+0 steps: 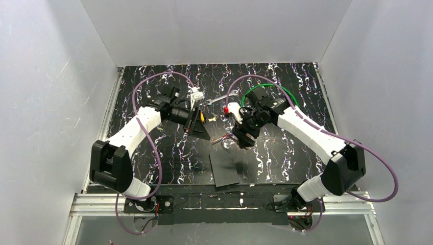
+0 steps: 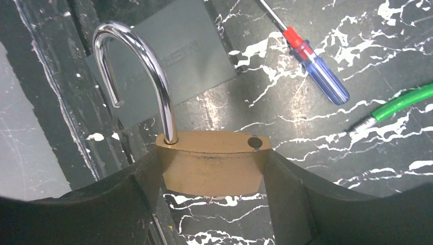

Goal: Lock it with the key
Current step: Pick up the lock from the center of the board.

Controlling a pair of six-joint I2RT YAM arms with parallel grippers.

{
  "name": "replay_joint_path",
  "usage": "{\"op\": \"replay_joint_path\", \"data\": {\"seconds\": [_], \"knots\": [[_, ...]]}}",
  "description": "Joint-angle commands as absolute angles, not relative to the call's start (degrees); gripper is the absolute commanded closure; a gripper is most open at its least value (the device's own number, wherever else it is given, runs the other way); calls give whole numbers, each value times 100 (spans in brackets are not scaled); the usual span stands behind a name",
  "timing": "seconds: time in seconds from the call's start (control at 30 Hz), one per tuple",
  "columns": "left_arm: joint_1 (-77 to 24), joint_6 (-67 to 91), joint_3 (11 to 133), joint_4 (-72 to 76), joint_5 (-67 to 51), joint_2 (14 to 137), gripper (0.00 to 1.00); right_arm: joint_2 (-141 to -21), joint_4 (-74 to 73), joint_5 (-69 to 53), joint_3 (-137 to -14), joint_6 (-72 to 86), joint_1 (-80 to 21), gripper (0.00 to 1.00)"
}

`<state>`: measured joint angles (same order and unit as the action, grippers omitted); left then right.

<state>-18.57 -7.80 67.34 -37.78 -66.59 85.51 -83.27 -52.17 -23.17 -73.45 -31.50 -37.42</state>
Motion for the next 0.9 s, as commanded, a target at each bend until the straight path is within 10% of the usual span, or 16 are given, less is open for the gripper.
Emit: {"op": "replay_joint_path", "data": {"seconds": [0.0, 0.87], "knots": [[-2193, 538, 6219, -2034, -6850, 8547, 31, -8599, -5230, -2990, -7926, -2954, -3855, 60], [-2980, 1081, 5881, -1230, -6841, 8932, 78, -8842, -5306, -3173, -8282, -2917, -4061, 60]]}}
